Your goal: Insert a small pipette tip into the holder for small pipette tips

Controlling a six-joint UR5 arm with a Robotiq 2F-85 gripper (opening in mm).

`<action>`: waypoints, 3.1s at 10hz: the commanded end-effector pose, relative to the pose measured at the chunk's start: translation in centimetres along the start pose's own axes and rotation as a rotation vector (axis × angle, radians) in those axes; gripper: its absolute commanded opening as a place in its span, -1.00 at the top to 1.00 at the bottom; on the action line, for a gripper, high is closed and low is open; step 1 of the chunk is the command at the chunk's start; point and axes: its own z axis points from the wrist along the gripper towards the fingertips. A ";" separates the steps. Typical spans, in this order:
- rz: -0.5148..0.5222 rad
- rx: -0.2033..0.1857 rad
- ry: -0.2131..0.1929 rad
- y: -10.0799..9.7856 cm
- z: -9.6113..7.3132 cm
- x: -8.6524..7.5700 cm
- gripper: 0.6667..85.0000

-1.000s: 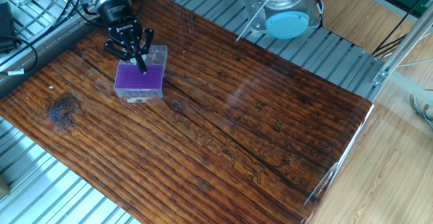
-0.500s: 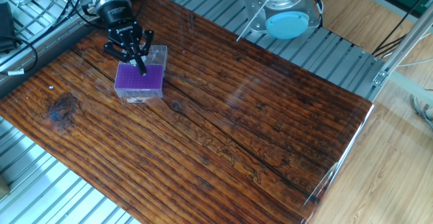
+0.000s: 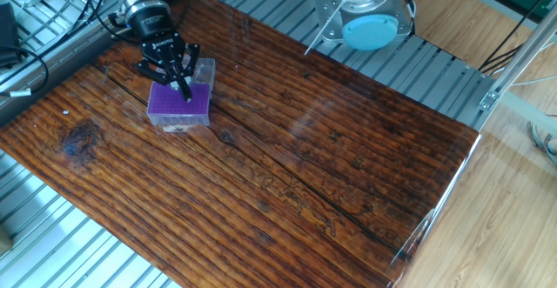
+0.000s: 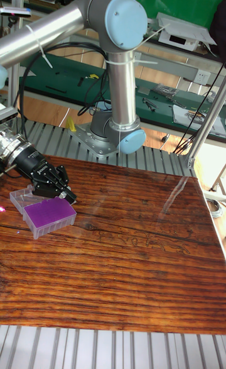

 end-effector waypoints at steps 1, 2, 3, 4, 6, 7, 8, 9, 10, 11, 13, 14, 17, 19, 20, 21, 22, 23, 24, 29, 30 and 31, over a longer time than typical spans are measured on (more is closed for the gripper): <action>0.002 0.008 -0.008 -0.2 0.0 0.2 0.76; -0.004 0.007 -0.005 -0.2 -0.1 0.5 0.76; -0.002 0.007 -0.008 -0.1 -0.3 0.7 0.76; -0.002 0.007 -0.004 0.0 -0.3 0.8 0.76; 0.018 0.018 0.045 -0.3 -0.3 1.9 0.76; 0.041 0.043 0.074 -0.9 -0.3 2.7 0.77; 0.068 0.075 0.081 -1.7 -0.4 3.0 0.77; 0.088 0.114 0.098 -2.7 -0.5 3.4 0.79; 0.100 0.129 0.099 -3.0 -0.6 3.5 0.79; 0.103 0.125 0.081 -2.9 -0.5 3.0 0.79; 0.104 0.106 0.060 -2.5 -0.4 2.5 0.79; 0.116 0.098 0.048 -2.3 -0.4 2.2 0.79; 0.116 0.086 0.007 -2.0 -0.3 1.1 0.79; 0.115 0.065 0.023 -1.5 -0.3 1.5 0.78; 0.103 0.065 0.039 -1.4 -0.3 1.9 0.77; 0.099 0.066 0.058 -1.4 -0.2 2.3 0.77; 0.106 0.068 0.066 -1.4 -0.2 2.4 0.77; 0.117 0.070 0.075 -1.3 0.0 2.4 0.77; 0.132 0.079 0.096 -1.3 0.4 2.4 0.77; 0.185 0.145 0.221 -1.5 1.8 2.9 0.79; 0.185 0.146 0.214 -1.5 1.7 2.7 0.79; 0.183 0.149 0.202 -1.6 1.7 2.4 0.79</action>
